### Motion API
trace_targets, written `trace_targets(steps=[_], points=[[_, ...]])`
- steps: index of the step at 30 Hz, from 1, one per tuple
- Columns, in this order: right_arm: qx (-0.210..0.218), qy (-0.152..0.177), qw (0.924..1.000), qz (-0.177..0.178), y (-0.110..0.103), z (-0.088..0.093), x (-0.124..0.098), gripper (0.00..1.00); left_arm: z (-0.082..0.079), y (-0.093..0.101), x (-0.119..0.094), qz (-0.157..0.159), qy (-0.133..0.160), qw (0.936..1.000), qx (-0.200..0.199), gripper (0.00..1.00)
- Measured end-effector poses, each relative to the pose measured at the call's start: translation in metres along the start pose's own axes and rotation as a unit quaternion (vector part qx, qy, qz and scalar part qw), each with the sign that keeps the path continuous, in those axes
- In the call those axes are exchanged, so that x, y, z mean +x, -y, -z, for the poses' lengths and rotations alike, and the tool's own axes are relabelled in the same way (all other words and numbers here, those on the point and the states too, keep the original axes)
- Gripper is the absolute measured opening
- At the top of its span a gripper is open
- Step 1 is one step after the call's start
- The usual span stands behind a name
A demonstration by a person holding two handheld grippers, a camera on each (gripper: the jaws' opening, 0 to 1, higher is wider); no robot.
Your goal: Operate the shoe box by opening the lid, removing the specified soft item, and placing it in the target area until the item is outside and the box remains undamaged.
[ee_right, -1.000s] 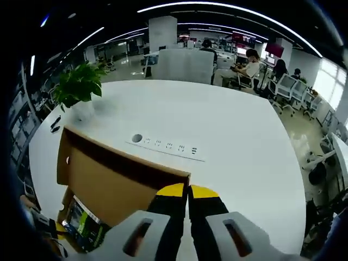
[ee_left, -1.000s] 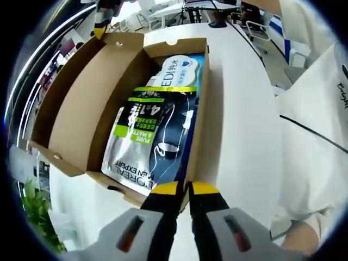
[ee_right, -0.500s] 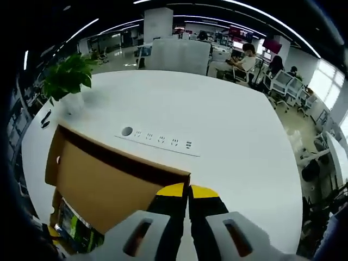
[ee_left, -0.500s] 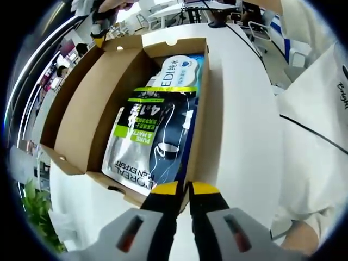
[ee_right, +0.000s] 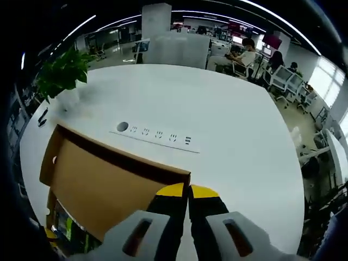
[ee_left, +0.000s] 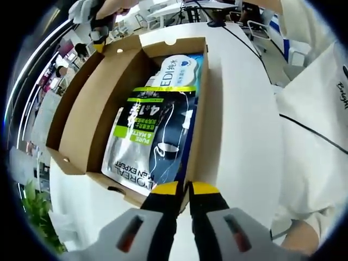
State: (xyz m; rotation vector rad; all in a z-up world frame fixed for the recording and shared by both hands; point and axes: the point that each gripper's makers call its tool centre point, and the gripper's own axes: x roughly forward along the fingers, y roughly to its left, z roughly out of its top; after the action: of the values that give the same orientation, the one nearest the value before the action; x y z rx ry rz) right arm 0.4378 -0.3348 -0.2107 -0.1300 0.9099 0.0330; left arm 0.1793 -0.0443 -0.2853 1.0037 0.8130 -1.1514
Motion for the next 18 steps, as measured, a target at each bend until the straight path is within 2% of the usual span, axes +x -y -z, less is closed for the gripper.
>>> trace_targets(steps=[4, 10, 18], points=[[0.002, -0.001, 1.0, 0.0, -0.001, 0.009, 0.003, 0.0, 0.0, 0.0, 0.0, 0.0, 0.0, 1.0, 0.0, 0.06], [0.023, -0.002, 0.9997, -0.007, -0.002, 0.009, 0.015, 0.0, 0.0, -0.001, 0.0, 0.001, -0.003, 1.0, 0.0, 0.06], [0.007, -0.011, 0.9999, -0.005, -0.004, 0.013, 0.019, 0.0, 0.0, -0.001, 0.0, -0.001, -0.006, 1.0, 0.0, 0.06]])
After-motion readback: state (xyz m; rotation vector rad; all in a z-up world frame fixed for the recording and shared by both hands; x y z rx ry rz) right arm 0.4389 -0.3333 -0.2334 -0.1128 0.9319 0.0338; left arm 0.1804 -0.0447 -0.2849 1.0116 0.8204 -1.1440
